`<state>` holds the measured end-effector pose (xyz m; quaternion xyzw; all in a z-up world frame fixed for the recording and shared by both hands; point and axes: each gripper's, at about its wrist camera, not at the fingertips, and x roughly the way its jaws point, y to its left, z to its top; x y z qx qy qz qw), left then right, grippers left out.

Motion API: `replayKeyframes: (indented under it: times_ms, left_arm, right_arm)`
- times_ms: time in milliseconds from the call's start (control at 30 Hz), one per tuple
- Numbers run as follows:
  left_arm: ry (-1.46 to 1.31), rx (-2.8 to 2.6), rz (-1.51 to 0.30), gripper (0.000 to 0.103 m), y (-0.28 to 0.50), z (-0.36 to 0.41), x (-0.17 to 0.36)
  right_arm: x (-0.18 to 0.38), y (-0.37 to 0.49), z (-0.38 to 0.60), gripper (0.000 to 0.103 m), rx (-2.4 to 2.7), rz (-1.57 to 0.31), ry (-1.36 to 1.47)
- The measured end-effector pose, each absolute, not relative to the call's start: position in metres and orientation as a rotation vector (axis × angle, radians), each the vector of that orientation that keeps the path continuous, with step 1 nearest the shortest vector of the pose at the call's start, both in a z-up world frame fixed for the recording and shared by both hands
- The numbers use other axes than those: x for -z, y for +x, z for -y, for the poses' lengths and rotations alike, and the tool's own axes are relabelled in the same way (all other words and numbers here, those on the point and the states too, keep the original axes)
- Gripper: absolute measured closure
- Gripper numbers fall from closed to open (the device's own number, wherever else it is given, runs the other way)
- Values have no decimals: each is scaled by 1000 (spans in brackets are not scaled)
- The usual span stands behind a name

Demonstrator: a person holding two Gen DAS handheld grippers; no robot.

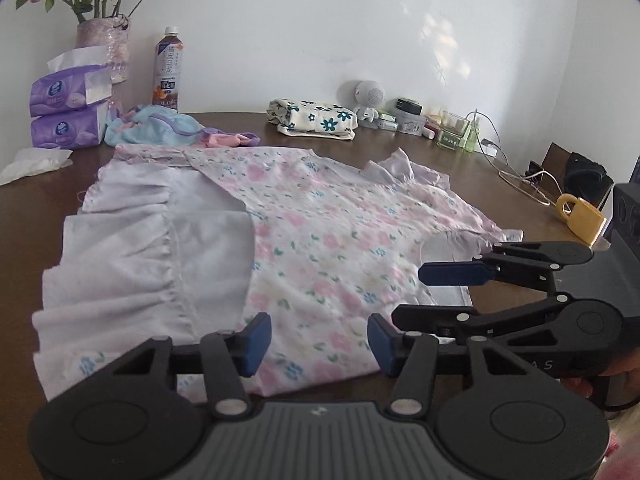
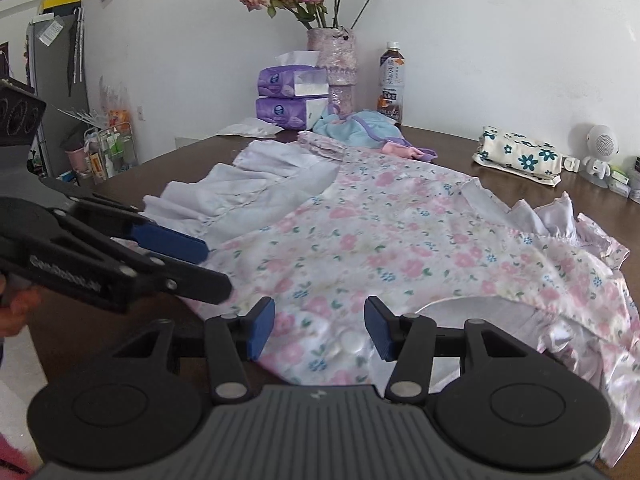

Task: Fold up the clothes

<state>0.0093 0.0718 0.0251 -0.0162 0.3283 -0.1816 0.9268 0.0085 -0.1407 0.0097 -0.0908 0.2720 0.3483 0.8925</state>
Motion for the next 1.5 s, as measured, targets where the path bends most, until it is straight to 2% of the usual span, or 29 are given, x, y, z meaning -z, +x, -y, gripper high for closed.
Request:
replayKeyframes:
  times_ms: [100,967,1000,1067,1100,1133,1267,1333,1500]
  left_arm:
    - [4,342,-652,59,2,-67,-22]
    - [-85,14,-593,59,-34,-144,-14]
    - [-91,17,-596,58,-33,-144,-16]
    - [-116,29,-592,48,-32,-147,-23]
    - [-116,34,-580,40,-31,-147,-29]
    - [-111,41,-563,37,-29,-147,-35]
    - [-126,124,-527,32,-9,-145,-64]
    - [-135,176,-528,25,8,-139,-77]
    - [-107,248,-558,17,70,-105,-87]
  right_arm:
    - [-6,-1,140,57,-711,-542,-220]
    - [-5,4,196,58,-539,-565,-117]
    - [-8,6,199,57,-543,-564,-101]
    - [-15,10,205,57,-551,-563,-68]
    - [-21,15,207,57,-542,-549,-74]
    - [-26,20,210,57,-532,-536,-80]
    - [-45,44,213,52,-519,-500,-107]
    - [-52,64,209,48,-539,-503,-118]
    - [-49,124,187,41,-544,-573,-135]
